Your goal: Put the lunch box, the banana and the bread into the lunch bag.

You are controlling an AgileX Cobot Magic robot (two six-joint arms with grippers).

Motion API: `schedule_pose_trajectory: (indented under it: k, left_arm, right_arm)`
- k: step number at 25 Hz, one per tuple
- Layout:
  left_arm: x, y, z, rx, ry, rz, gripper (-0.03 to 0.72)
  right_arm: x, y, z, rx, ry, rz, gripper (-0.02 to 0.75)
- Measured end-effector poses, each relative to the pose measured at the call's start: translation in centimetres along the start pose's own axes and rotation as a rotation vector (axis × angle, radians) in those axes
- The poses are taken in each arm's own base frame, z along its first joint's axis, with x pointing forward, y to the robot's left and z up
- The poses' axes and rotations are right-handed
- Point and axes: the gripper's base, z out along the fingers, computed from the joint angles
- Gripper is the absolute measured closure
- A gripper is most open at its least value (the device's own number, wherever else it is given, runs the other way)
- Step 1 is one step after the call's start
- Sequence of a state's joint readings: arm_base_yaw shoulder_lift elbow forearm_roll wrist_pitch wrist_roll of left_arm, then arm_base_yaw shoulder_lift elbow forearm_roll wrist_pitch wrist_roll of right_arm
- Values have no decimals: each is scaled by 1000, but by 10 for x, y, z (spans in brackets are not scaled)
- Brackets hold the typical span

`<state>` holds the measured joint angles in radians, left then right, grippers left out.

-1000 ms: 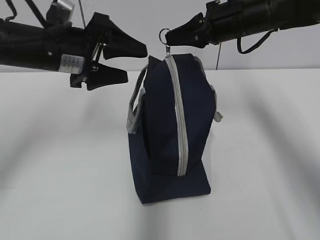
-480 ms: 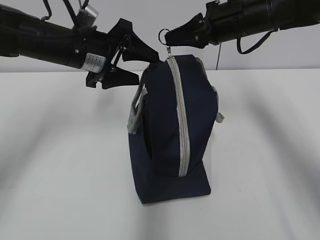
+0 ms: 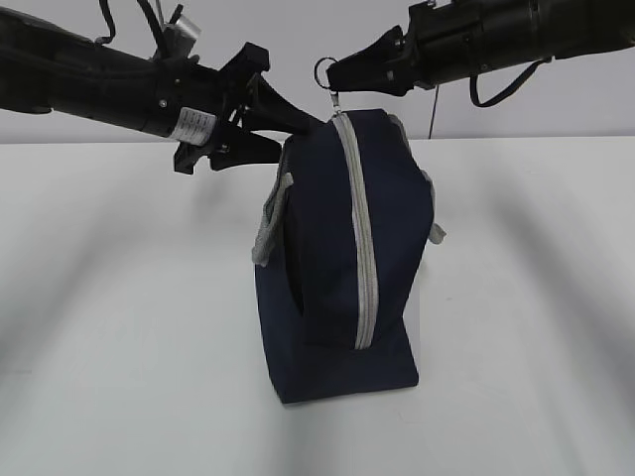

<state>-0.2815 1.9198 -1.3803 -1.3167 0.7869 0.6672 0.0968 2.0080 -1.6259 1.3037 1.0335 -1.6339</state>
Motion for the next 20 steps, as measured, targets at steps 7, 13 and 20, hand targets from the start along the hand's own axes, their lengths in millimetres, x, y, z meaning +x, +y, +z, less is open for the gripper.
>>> schedule_pose_trajectory:
  k: [7,13,20]
  left_arm:
    - [0,-2,1,-1,-2,4,359]
    - [5,-7,7,1,21,32,651]
    - [4,-11,3,-5,9,74,665]
  right_arm:
    - [0,0,0,0,0,-2,754]
    - [0,0,0,2,2,-3,754]
    - [3,-6,1,48,12,1,754]
